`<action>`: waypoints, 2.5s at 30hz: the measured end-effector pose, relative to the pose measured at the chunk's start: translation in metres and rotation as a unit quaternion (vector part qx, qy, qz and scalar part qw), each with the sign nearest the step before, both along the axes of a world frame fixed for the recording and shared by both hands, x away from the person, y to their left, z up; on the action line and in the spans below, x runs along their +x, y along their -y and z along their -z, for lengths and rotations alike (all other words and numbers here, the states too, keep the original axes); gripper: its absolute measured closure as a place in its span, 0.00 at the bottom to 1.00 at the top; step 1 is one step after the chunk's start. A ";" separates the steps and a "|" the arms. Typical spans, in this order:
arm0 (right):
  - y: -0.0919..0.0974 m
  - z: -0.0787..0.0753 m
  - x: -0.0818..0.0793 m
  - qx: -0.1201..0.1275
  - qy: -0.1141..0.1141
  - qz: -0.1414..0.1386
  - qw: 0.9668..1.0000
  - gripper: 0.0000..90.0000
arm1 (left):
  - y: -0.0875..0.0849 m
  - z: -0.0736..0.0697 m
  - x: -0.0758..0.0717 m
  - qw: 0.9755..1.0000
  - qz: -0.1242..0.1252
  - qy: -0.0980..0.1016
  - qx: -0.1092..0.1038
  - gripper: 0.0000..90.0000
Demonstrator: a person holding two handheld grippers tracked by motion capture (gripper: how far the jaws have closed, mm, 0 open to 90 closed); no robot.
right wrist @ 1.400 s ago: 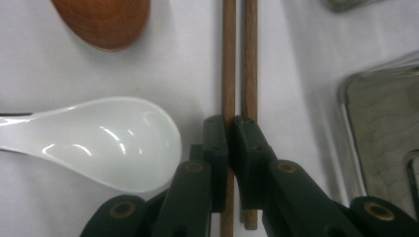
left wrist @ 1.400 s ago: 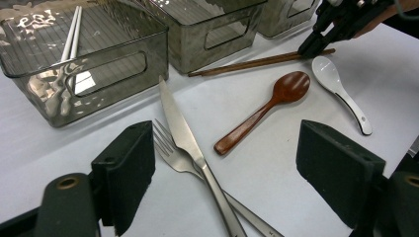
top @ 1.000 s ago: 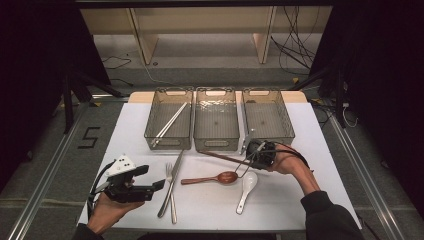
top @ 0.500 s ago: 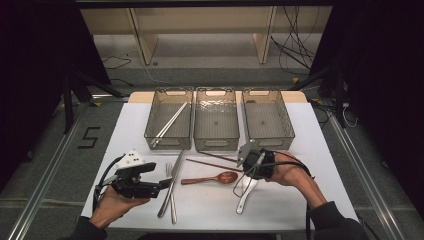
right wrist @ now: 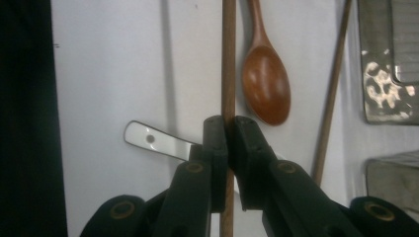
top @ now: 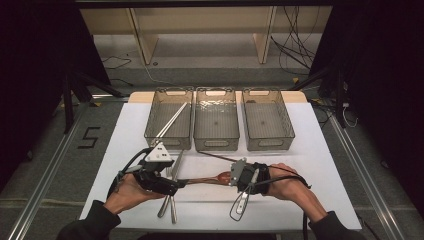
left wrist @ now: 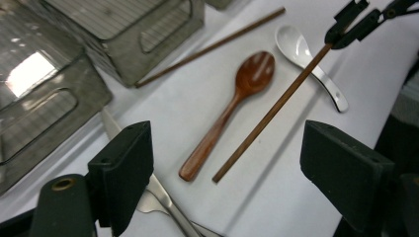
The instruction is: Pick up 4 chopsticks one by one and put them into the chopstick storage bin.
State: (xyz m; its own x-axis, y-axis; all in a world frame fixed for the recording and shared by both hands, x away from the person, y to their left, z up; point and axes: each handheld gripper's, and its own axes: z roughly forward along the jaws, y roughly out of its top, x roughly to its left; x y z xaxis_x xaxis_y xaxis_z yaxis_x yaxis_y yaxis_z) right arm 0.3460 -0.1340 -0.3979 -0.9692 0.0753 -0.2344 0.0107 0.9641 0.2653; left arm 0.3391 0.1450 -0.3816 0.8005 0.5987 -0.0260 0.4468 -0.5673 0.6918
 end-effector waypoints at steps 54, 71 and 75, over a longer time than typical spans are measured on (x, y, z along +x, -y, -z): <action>-0.007 -0.001 -0.011 0.002 0.015 -0.057 0.998 0.91 | 0.061 0.027 -0.007 0.963 0.201 -0.057 0.170 0.94; 0.016 -0.019 0.007 0.135 0.028 0.069 0.988 0.45 | 0.038 0.016 0.005 0.979 0.133 -0.052 0.144 0.95; 0.025 -0.021 0.012 0.178 0.040 0.108 0.977 0.39 | 0.031 0.012 0.008 0.982 0.116 -0.049 0.140 0.95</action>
